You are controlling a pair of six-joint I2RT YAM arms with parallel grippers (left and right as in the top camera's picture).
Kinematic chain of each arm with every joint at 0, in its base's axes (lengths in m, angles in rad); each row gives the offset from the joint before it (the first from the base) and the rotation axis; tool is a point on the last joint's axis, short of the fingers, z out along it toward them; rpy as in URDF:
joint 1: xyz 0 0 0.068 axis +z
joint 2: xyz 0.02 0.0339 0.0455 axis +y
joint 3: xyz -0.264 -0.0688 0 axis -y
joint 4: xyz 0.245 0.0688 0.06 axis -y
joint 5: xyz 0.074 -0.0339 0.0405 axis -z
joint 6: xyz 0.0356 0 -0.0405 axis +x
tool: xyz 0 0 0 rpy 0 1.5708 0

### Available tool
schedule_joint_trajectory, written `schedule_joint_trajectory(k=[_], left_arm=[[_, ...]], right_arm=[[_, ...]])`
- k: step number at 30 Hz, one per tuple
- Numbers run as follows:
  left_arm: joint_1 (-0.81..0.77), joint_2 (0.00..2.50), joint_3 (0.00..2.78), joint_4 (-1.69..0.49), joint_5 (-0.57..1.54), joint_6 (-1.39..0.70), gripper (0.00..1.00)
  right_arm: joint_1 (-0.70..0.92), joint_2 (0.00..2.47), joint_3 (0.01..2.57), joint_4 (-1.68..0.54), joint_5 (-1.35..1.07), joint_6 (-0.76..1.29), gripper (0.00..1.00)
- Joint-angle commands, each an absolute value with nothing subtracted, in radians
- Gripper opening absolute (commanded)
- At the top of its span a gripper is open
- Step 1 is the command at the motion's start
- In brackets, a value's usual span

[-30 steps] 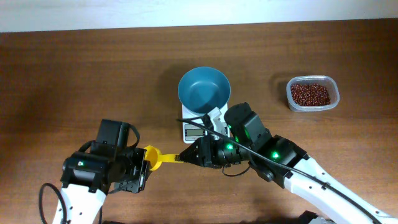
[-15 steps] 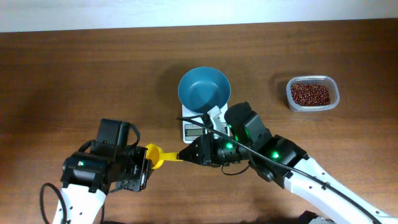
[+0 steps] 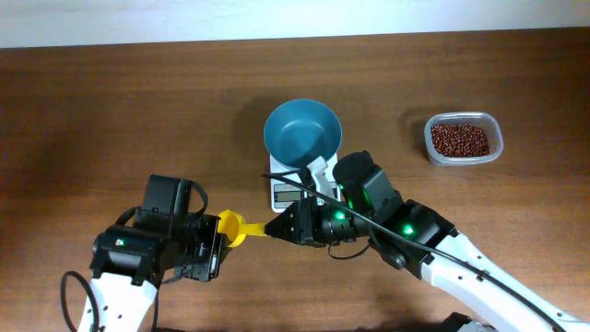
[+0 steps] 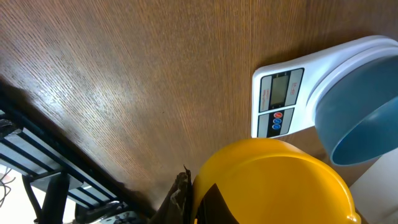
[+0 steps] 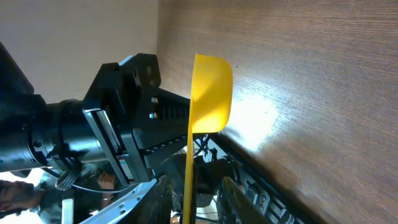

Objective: Scoop item into bowl and weigh 50g on scale
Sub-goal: 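Grasp the scoop handle with the right gripper from the left gripper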

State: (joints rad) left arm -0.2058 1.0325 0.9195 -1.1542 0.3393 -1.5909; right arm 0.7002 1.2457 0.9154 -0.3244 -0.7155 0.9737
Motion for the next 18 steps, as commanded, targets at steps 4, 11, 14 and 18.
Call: schedule_joint_trajectory(k=[4, 11, 14, 18], left_arm=[[-0.210, 1.033, 0.917, -1.151, 0.352, -1.605, 0.00], [-0.210, 1.033, 0.917, -1.152, 0.352, -1.605, 0.00], [-0.210, 1.033, 0.917, -1.152, 0.349, -1.604, 0.00], [-0.210, 1.033, 0.917, -1.153, 0.324, -1.604, 0.00]], right_arm=[[0.708, 1.253, 0.930, -0.307, -0.697, 0.978, 0.23], [0.750, 1.283, 0.930, -0.237, -0.695, 0.978, 0.22], [0.760, 1.302, 0.930, -0.212, -0.695, 0.978, 0.20], [0.760, 1.311, 0.930, -0.213, -0.695, 0.978, 0.17]])
